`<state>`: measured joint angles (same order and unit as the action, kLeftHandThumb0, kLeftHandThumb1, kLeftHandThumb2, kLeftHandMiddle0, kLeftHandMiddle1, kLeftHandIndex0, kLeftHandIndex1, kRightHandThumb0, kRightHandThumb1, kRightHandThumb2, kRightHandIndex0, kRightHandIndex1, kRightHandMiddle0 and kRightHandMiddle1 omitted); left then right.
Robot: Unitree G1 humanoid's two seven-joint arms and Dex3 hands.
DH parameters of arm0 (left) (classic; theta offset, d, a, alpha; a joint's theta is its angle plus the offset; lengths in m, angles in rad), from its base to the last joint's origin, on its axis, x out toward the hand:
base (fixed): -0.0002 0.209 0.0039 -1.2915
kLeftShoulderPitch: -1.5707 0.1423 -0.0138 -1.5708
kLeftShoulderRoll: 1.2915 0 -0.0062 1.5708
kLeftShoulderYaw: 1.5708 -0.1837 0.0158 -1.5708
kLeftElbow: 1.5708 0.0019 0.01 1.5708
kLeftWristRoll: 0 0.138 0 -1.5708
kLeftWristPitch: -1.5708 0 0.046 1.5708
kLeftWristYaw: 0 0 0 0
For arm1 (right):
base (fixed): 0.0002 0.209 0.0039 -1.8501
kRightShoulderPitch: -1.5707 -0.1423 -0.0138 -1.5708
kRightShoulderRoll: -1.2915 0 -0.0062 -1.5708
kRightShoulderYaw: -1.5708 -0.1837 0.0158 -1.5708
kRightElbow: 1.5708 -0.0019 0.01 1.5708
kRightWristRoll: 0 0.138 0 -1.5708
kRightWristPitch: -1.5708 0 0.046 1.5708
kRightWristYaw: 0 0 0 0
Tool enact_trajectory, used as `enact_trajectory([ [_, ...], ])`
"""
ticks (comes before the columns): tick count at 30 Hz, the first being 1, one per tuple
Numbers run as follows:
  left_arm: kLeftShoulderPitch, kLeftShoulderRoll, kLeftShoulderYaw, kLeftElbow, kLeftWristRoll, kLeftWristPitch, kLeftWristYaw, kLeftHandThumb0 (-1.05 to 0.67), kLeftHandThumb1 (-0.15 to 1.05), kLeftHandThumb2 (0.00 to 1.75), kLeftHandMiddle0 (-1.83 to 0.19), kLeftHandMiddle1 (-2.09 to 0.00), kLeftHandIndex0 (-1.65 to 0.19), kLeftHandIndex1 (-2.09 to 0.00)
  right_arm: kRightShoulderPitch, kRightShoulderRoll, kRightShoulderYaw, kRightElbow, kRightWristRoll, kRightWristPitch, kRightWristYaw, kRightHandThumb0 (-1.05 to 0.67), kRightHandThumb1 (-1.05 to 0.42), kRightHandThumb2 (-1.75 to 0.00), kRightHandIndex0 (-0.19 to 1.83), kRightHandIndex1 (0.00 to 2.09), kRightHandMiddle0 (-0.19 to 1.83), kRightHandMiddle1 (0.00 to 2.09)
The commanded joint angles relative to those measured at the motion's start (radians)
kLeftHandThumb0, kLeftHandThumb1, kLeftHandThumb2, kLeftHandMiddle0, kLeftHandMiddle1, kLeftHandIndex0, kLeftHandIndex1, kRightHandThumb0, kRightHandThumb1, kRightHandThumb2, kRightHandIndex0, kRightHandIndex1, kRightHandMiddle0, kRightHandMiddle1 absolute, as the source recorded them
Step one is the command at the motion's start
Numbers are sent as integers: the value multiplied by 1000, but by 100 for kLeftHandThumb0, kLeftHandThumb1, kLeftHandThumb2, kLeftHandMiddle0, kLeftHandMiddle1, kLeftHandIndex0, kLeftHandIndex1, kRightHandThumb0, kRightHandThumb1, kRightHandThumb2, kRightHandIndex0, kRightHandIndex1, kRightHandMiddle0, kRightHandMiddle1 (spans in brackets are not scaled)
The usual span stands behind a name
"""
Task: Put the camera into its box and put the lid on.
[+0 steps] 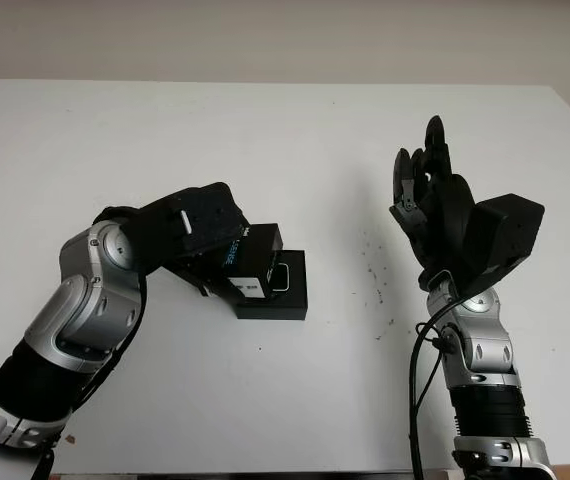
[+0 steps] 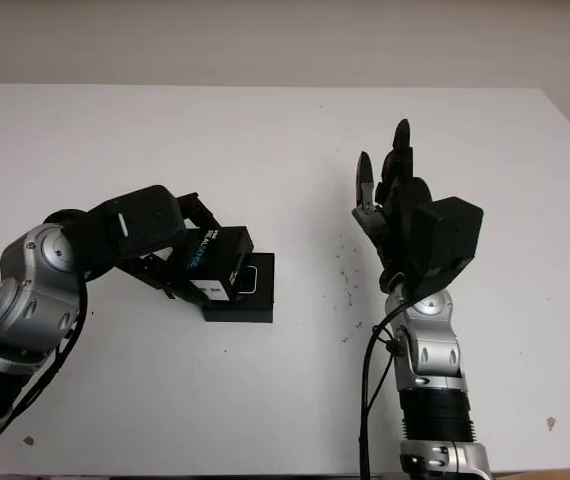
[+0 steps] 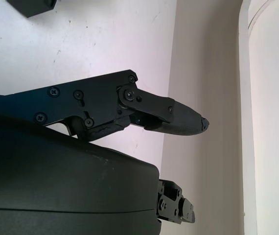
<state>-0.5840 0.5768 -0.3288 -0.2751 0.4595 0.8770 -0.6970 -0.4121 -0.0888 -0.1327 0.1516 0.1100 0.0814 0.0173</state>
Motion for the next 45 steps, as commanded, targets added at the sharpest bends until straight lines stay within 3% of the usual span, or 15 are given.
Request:
enact_trajectory([
  [1,-3,-1,-14,-20,-6,34,-12,-32,105,14,-41,-175,-24,-158,-3,3,-2,9,-1,-17,-3,-53,-105,-60,-19,1,-19,2],
  [16,-68,-38,-58,-46,-67,237,25,-32,105,13,-52,-191,-39,-175,-13,28,-1,35,3,-41,-22,-52,-105,-63,-19,0,-19,0],
  [27,-79,-52,-123,-45,-78,166,75,-34,105,14,-69,-204,-54,-194,-6,33,0,40,1,-60,-24,-53,-105,-61,-19,0,-19,0],
  [33,-59,-56,-113,-45,-97,113,90,-33,105,12,-68,-197,-49,-191,-10,39,-2,39,8,-53,-28,-53,-105,-60,-19,0,-19,0],
  [45,-22,-54,-119,-105,-116,165,99,-32,105,10,-56,-190,-34,-183,-15,44,-6,43,14,-59,-33,-50,-105,-61,-19,0,-19,0],
])
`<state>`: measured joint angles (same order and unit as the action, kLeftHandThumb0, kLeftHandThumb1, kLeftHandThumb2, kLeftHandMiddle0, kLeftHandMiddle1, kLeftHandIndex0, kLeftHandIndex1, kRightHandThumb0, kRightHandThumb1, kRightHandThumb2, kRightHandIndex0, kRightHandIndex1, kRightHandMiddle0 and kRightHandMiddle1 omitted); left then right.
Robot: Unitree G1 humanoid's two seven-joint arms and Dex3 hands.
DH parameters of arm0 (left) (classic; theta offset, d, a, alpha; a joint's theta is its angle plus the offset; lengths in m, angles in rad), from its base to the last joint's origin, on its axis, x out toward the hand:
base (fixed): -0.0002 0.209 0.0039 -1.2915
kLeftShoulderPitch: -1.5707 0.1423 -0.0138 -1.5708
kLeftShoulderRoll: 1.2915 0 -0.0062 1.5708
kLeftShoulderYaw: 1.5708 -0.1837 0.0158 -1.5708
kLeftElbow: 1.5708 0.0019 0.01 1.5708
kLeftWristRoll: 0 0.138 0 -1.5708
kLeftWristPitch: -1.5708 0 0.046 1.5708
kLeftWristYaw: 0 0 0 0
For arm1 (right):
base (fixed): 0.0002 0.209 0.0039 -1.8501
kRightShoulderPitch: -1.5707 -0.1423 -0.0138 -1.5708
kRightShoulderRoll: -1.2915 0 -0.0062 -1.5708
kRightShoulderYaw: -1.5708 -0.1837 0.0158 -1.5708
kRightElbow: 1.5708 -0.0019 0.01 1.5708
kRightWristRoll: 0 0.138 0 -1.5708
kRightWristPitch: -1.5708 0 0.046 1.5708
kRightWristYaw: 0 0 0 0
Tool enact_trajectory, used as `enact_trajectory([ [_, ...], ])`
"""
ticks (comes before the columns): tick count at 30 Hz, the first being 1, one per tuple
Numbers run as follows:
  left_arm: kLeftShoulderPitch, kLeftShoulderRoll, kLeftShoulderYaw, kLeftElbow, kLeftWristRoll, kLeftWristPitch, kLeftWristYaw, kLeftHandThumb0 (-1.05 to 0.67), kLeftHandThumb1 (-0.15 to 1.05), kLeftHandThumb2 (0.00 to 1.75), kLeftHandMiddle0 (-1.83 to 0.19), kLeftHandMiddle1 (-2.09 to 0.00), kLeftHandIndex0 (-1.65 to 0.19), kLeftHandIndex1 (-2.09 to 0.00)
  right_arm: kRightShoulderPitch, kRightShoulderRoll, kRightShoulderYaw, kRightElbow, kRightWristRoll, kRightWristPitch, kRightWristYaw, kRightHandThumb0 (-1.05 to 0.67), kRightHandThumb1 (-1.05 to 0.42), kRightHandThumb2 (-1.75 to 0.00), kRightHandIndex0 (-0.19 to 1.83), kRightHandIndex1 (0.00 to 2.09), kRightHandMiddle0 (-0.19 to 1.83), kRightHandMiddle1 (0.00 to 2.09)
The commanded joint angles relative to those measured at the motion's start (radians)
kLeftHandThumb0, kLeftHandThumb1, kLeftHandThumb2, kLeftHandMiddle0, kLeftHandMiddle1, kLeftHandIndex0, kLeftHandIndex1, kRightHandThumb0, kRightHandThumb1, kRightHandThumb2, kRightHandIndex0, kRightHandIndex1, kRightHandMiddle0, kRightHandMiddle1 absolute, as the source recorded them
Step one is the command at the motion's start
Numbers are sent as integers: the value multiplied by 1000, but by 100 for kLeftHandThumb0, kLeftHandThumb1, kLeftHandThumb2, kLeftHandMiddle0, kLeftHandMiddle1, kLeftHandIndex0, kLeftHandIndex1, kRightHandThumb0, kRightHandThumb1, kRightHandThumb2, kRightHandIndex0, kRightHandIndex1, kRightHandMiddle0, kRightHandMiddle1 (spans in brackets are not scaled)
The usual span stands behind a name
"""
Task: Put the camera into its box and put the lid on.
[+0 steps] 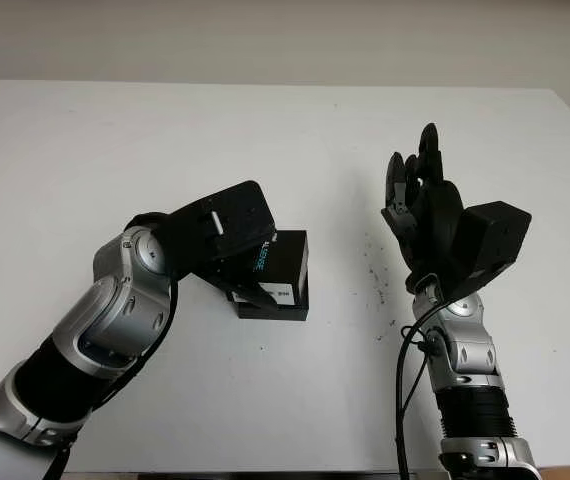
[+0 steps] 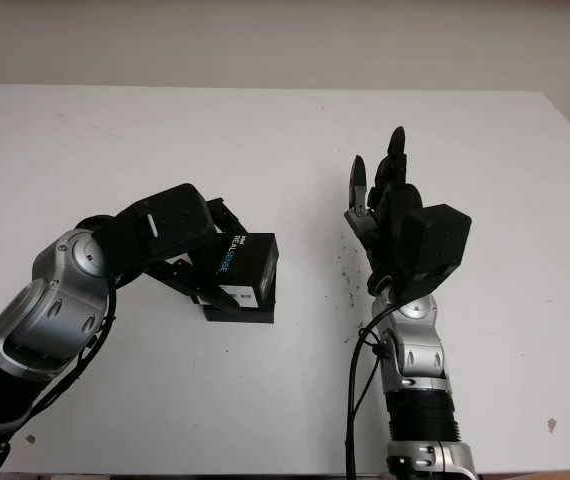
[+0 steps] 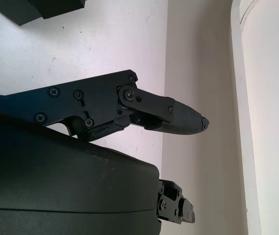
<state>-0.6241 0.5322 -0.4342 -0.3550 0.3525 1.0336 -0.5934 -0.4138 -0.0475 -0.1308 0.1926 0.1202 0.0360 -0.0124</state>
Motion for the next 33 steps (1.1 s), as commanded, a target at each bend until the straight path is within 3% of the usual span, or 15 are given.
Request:
enact_trajectory([
  [1,20,-12,-13,-30,-10,21,-1,-32,105,11,-56,-191,-34,-184,-14,4,-9,1,4,-13,-7,-50,-105,-61,-19,0,-19,0],
  [5,24,-13,-18,-48,-14,70,16,-32,105,14,-54,-196,-30,-184,-14,7,-11,-1,10,-10,-12,-50,-105,-60,-19,0,-19,1],
  [9,31,-9,-23,-75,-24,121,28,-32,105,18,-41,-186,-22,-182,-15,6,-10,-2,5,-2,-15,-51,-105,-59,-19,0,-19,1],
  [13,34,-7,-33,-103,-48,177,31,-33,105,18,-48,-185,-25,-182,-16,3,-6,2,4,-7,-6,-50,-105,-60,-19,0,-19,0],
  [25,92,18,-59,-116,-84,86,60,-34,105,18,-43,-180,-30,-178,-5,17,-1,-11,-1,-16,-14,-50,-105,-61,-19,0,-19,0],
  [33,125,1,-48,-121,-95,39,81,-33,105,17,-43,-183,-18,-181,-6,22,0,-13,3,-10,-20,-50,-105,-62,-19,0,-19,0],
])
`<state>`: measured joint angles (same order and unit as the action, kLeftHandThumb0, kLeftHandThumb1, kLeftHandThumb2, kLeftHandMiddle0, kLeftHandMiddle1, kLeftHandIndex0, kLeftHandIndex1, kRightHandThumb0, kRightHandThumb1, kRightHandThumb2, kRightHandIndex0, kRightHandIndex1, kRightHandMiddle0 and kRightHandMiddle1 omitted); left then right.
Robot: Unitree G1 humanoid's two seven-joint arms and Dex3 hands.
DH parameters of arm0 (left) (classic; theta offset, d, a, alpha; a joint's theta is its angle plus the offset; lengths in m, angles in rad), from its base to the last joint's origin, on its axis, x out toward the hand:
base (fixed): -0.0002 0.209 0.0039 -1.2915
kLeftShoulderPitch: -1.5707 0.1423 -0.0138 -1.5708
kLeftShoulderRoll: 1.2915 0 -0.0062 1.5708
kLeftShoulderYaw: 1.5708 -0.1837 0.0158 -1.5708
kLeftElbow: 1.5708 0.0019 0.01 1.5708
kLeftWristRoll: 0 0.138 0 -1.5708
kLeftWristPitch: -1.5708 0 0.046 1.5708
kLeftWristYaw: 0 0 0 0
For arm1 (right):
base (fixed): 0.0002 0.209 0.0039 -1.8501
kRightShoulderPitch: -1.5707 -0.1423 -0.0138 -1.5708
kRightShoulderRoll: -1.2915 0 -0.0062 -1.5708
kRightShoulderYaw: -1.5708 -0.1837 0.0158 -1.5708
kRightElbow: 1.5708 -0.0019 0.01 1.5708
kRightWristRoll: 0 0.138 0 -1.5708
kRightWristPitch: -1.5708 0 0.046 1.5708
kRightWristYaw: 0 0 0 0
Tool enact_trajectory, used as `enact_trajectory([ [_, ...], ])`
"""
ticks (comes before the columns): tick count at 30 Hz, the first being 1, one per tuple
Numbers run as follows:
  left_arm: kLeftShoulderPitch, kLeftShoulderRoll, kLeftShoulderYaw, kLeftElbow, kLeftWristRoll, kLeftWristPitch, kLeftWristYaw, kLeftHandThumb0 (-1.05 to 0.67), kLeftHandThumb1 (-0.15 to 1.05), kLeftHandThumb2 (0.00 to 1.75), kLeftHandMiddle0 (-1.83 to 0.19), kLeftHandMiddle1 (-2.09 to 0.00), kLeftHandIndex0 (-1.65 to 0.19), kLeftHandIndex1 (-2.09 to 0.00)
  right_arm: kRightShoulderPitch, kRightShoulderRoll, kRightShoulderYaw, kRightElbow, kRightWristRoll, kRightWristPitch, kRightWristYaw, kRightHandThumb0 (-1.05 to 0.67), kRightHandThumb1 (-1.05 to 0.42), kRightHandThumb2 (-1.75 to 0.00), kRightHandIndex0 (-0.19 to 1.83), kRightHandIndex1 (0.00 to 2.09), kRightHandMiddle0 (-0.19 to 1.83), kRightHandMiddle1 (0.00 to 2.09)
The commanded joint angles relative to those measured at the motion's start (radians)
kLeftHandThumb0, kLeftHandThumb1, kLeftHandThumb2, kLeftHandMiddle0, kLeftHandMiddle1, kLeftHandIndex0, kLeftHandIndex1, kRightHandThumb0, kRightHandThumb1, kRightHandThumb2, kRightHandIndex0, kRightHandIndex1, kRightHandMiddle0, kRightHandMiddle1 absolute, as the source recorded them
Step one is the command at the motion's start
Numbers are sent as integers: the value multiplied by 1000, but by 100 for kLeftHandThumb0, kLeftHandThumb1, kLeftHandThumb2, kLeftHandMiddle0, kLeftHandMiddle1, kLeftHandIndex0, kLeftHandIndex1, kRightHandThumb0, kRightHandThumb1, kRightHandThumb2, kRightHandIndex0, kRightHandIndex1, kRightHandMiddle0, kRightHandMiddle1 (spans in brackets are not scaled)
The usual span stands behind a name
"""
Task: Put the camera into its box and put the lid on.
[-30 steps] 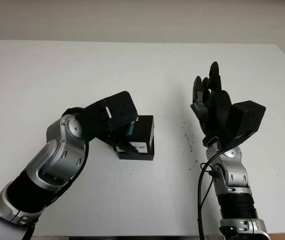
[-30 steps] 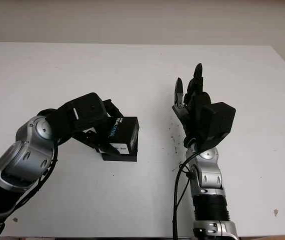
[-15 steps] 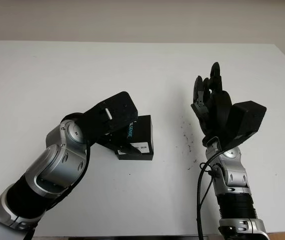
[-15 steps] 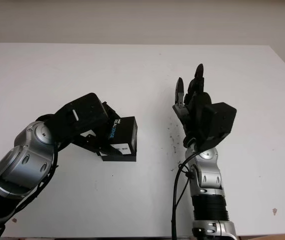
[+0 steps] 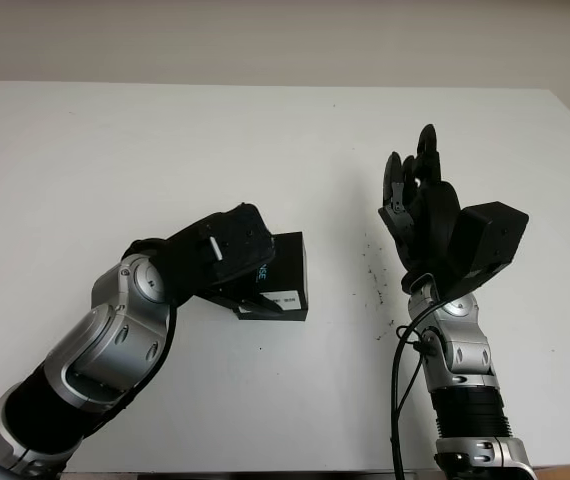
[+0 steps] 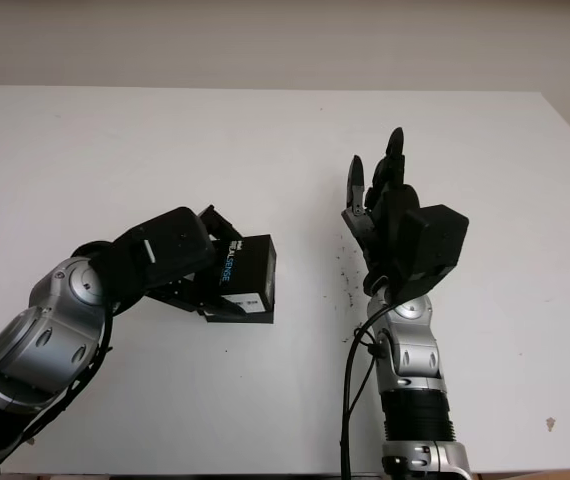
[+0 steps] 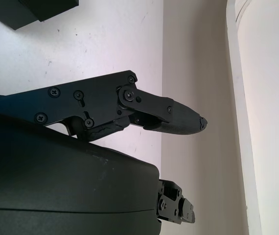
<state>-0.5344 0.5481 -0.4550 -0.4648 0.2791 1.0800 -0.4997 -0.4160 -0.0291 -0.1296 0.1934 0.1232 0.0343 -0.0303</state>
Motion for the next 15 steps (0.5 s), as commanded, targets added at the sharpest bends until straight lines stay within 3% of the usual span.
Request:
enact_trajectory([
  [1,38,-11,-25,-11,-23,-13,-14,-33,105,17,-43,-182,-19,-182,-4,4,0,-11,-2,-13,-3,-51,-105,-62,-19,0,-19,0],
  [7,8,54,-83,-42,-12,9,-65,-38,105,24,-31,-174,-12,-177,-3,8,3,-11,-9,-15,-13,-51,-105,-61,-19,0,-19,0],
  [8,-1,69,-99,-46,-13,17,-80,-41,105,26,-23,-175,-5,-176,-3,9,3,-10,-8,-15,-12,-51,-105,-61,-19,0,-19,0],
  [10,-22,107,-131,-55,-20,16,-124,-48,105,30,7,-164,14,-146,-3,9,1,-9,-6,-19,-10,-52,-105,-61,-19,0,-19,0],
  [11,-31,136,-151,-59,-16,-12,-151,-50,105,32,13,-142,17,-126,-3,11,0,-7,-4,-22,-9,-52,-105,-61,-19,0,-19,0],
  [12,-34,160,-166,-64,-10,-45,-170,-54,105,36,17,-100,18,-95,-3,11,0,-6,-3,-23,-8,-52,-105,-61,-19,0,-19,0],
  [15,-43,206,-199,-82,15,-95,-212,-58,105,37,18,-49,19,-51,-3,12,1,-9,-6,-19,-10,-53,-105,-61,-19,0,-19,0],
])
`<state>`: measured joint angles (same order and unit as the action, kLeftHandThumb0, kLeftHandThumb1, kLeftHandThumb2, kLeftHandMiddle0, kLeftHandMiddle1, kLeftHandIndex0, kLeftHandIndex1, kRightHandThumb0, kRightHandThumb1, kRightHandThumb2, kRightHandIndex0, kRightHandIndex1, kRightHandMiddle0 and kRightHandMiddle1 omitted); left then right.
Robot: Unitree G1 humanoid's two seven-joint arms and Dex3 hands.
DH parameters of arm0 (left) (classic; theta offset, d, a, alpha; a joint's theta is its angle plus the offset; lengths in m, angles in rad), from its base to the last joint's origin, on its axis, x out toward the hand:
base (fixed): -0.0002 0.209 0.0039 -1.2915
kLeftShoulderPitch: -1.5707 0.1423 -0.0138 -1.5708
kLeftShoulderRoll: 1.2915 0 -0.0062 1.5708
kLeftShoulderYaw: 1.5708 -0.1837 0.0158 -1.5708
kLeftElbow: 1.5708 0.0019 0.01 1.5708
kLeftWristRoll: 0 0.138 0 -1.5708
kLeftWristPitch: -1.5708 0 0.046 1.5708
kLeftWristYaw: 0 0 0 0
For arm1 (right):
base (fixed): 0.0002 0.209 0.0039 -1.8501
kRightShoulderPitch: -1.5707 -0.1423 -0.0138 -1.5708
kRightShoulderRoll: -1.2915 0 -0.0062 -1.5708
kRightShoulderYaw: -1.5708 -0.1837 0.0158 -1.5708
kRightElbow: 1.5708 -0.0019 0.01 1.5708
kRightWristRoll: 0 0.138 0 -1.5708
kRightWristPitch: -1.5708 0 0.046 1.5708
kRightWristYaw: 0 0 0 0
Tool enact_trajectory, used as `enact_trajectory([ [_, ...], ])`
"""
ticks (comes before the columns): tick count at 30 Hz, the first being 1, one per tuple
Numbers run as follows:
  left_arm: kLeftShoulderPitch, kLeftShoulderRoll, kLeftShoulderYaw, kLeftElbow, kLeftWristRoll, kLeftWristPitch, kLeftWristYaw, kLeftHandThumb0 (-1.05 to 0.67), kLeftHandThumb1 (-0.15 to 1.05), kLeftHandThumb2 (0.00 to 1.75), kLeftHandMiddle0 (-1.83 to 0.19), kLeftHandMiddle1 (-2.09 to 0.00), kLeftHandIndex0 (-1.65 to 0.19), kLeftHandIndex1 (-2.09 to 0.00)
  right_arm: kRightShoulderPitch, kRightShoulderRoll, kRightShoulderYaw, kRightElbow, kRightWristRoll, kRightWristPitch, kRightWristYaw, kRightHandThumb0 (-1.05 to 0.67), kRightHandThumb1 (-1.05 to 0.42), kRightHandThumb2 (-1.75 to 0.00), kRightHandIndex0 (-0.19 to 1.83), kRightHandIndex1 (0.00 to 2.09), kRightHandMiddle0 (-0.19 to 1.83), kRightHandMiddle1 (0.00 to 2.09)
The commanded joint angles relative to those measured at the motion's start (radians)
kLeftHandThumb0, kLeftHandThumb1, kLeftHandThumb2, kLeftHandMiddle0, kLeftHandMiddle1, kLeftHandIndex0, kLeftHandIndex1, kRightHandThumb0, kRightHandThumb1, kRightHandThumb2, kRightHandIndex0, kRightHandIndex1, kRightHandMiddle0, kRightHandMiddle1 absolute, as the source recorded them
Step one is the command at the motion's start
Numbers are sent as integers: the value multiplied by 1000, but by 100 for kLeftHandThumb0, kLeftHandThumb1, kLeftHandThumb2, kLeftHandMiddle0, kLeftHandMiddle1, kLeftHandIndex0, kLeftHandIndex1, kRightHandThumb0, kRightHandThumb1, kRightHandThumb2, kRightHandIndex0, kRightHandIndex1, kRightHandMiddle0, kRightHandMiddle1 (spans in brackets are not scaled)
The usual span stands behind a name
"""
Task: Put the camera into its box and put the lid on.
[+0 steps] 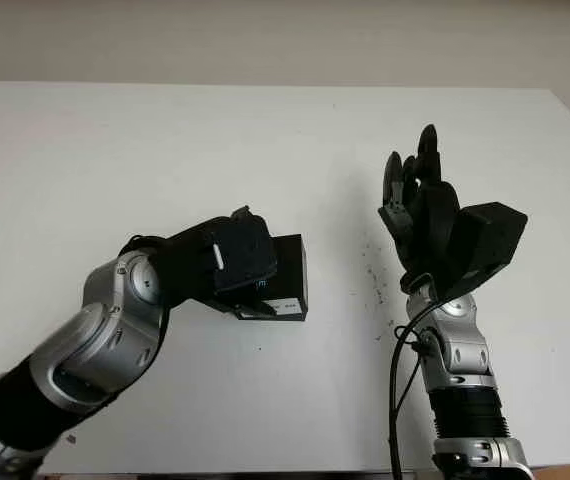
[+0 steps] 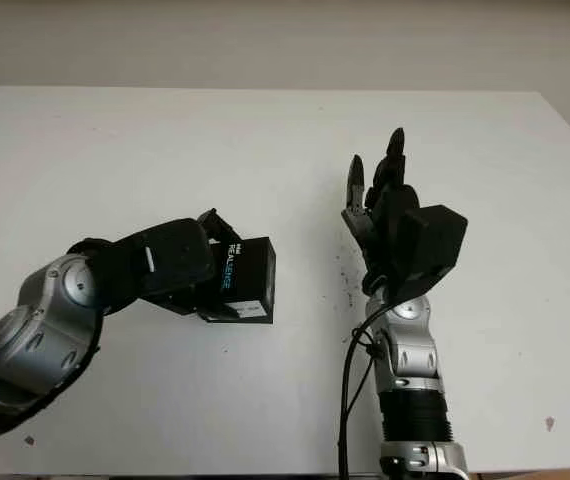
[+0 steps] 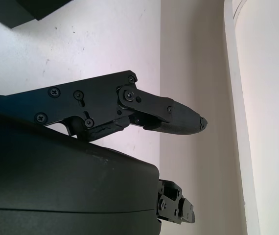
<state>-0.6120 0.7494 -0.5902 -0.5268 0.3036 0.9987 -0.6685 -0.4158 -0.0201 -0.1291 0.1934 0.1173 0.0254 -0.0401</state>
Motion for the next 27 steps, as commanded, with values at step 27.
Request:
enact_trajectory([
  [27,1,163,-144,-17,258,-439,-289,-79,105,66,19,0,19,0,-6,1,2,4,-12,-25,10,-54,-105,-58,-19,0,-19,0],
])
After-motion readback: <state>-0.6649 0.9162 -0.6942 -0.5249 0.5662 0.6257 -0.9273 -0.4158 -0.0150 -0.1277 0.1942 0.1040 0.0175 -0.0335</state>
